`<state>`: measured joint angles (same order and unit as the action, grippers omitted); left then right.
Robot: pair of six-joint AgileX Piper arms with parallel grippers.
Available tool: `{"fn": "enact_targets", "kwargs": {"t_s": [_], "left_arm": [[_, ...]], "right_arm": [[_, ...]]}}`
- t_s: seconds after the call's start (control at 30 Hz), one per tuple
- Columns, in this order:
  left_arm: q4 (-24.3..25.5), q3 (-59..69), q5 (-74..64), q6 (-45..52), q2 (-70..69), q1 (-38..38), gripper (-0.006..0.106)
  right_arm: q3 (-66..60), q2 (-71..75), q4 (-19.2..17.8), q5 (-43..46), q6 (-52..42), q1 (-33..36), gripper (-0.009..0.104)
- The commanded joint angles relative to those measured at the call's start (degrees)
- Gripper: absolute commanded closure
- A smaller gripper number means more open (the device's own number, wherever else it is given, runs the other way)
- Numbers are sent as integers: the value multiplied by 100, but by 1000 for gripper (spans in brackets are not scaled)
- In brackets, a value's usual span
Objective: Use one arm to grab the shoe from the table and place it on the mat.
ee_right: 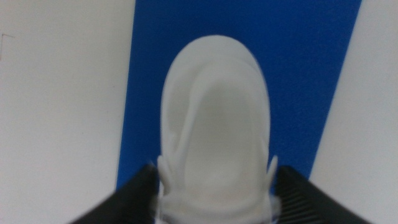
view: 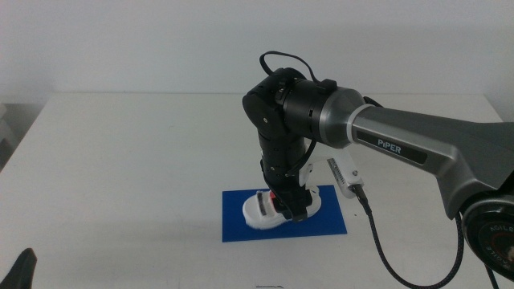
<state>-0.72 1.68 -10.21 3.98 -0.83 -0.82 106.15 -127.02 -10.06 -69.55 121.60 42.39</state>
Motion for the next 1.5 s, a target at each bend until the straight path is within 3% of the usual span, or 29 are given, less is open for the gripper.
{"fn": "enact_targets", "kwargs": {"t_s": [0.0,0.17,0.33,0.5,0.57,0.77,0.97,1.13,1.23,1.37,1.47], "left_arm": [[-49,-19,477,-84,-110,12,7],[-49,-19,477,-84,-110,12,7],[-49,-19,477,-84,-110,12,7],[-49,-19,477,-84,-110,12,7],[-49,-19,477,-84,-110,12,7],[-49,-19,477,-84,-110,12,7],[-49,-19,477,-84,-110,12,7],[-49,-19,477,-84,-110,12,7],[-49,-19,477,-84,-110,12,7],[-49,-19,477,-84,-110,12,7],[-49,-19,477,-84,-110,12,7]], "right_arm": [[153,321,-139,-298,104,-34,39],[158,345,-94,-324,99,-34,2],[169,610,-96,-516,-214,-34,1],[184,1373,-332,-495,-1447,-45,1],[184,1808,-663,-499,-2932,-45,1],[184,3005,-1357,-478,-9361,-45,1],[184,3898,-1483,-168,-13159,-38,1],[49,4941,-881,-354,-13668,-359,1],[-431,5657,-913,-483,-13593,-520,1],[-1437,6671,-998,-291,-12751,-894,1],[-2295,7436,-860,638,-11790,-1205,1]]}}
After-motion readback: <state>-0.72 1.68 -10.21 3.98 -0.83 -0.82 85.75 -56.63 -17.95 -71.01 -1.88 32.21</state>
